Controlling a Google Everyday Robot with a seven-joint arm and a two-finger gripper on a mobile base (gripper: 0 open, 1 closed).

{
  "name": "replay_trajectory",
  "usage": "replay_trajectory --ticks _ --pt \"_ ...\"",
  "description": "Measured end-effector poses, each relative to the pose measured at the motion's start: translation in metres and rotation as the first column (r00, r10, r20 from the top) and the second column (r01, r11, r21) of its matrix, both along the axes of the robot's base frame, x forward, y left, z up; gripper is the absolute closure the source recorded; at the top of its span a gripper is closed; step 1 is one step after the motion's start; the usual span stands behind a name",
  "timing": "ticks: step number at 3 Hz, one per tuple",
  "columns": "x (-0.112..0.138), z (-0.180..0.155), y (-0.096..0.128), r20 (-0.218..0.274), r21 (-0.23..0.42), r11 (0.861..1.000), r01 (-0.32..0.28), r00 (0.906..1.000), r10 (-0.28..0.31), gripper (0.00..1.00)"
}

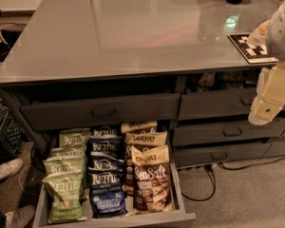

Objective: Pick brown chip bag from middle drawer and place on counter

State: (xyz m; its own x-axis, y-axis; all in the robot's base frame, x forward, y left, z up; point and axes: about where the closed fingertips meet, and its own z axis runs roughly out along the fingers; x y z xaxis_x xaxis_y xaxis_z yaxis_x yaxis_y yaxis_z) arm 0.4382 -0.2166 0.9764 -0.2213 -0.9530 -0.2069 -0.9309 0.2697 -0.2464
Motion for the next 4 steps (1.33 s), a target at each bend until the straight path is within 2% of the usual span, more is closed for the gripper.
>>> replay_trajectory --ticks 1,2,4 --pt "0.0 0.0 0.0 0.0 0.0 1.0 0.0 1.0 0.0 0.0" --pt "-0.007 -0.014 0.005 -0.003 -0.007 1.0 -0.003 1.0 0.003 0.0" --pt "-0.011 -0.075 0.026 -0.079 0.012 1.0 -0.02 0.9967 0.021 0.0"
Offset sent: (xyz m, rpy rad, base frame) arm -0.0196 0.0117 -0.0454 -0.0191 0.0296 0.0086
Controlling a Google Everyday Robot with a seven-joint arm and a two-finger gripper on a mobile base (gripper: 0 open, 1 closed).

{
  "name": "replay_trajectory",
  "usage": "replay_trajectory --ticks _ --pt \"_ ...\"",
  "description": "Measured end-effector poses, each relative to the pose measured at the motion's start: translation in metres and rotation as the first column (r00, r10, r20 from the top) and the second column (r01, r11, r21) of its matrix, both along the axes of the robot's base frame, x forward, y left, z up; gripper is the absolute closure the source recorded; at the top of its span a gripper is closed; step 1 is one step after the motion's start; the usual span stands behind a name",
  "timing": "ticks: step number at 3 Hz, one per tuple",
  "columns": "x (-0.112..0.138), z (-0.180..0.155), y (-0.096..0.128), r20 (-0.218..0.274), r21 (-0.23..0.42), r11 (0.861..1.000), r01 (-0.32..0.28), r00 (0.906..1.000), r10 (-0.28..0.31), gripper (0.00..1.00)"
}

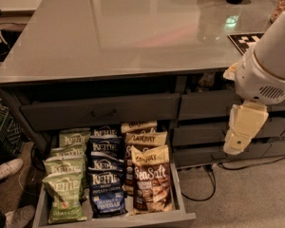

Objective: Pick brown chip bag from middle drawer and place on counter

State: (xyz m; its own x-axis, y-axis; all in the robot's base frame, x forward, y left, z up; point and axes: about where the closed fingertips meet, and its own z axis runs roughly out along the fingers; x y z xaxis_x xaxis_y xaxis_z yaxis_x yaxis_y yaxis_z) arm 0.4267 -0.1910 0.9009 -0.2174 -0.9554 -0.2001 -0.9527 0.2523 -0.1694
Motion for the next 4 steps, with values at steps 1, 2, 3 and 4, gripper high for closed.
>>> replay_trajectory --ticks 1,2,3,4 --pt "0.0 -0.001 0.001 0.001 -0.001 1.0 -0.003 1.0 0.003 0.0" --pt "0.007 -0.033 0.007 -0.007 -0.01 1.0 -0.02 0.9998 0.02 0.0" --pt "0.025 -0.08 0.012 -0.036 -0.029 0.999 -0.035 0.9988 0.034 0.0" --pt "0.037 -0.125 0.014 -0.089 -0.03 0.999 -0.045 0.9951 0.042 0.0"
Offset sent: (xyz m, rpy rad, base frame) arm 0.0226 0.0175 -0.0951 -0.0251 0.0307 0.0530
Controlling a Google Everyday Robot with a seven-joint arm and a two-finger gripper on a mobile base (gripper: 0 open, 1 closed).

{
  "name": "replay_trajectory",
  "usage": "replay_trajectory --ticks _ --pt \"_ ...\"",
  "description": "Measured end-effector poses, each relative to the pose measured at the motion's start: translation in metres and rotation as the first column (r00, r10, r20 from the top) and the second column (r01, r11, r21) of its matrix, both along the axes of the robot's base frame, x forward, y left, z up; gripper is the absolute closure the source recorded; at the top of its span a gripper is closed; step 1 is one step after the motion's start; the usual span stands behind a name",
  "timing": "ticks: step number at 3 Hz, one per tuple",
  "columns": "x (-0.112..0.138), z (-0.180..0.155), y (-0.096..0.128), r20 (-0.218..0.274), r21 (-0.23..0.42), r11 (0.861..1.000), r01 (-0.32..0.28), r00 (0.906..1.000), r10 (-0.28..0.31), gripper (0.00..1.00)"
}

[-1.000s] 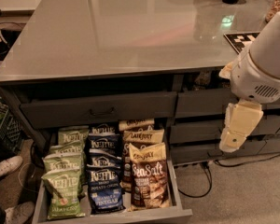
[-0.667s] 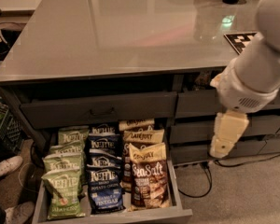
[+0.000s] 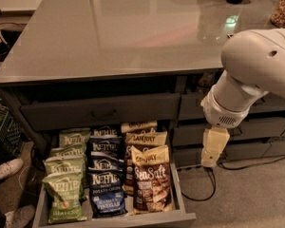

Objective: Pick brown chip bag from middle drawer and place on counter

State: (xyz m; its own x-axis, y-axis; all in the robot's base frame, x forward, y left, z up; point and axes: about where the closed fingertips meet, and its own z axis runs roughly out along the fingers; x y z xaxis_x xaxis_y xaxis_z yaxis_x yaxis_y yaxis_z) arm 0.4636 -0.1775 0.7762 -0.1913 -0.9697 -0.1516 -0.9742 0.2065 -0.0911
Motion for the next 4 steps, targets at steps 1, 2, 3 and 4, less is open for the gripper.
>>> replay_trajectory --ticks 1,2,3,4 --pt "-0.001 0.0 0.001 0.0 0.0 1.0 -0.004 1.0 0.004 0.0" --pt "-0.002 -0.027 0.025 -0.015 0.01 0.999 -0.048 0.9987 0.048 0.0" --pt "0.009 -0.062 0.05 -0.036 0.026 0.997 -0.069 0.9969 0.07 0.0" --pt "0.017 -0.092 0.073 -0.075 0.05 0.996 -0.079 0.9938 0.082 0.0"
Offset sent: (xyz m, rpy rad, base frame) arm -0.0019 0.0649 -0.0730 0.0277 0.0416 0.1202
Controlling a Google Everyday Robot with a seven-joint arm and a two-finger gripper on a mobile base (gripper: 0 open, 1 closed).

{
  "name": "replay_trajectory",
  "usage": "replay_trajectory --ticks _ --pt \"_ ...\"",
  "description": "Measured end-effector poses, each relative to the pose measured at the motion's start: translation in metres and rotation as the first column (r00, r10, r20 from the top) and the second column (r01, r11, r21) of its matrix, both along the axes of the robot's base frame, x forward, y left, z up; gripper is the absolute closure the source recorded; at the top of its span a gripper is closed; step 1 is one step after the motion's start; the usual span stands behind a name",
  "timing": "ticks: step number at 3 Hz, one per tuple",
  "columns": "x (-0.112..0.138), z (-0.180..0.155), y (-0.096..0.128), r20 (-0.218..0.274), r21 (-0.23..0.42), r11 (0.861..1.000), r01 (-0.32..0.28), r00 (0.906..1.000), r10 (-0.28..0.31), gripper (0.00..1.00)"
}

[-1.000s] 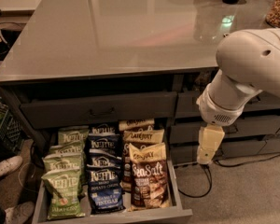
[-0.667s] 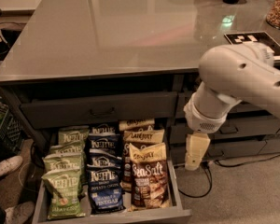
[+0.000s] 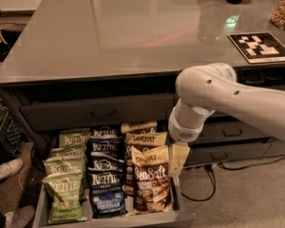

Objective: Pick brown chip bag from middle drawer and place on counter

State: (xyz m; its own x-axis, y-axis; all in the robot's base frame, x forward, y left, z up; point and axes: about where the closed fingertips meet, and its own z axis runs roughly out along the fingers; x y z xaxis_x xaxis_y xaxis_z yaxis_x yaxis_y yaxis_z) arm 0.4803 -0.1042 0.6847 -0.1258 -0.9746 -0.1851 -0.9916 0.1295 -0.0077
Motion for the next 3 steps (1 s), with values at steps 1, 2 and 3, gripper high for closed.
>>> replay_trajectory --ticks 1,2,3 --pt "0.0 -0.002 0.001 -0.004 0.001 1.0 -0.001 1.0 0.001 0.0" --pt "-0.002 -0.007 0.004 0.014 0.016 1.0 -0.002 0.9999 0.002 0.0" --pt "0.01 -0.027 0.018 0.015 0.041 0.999 -0.001 0.9999 0.0 0.0"
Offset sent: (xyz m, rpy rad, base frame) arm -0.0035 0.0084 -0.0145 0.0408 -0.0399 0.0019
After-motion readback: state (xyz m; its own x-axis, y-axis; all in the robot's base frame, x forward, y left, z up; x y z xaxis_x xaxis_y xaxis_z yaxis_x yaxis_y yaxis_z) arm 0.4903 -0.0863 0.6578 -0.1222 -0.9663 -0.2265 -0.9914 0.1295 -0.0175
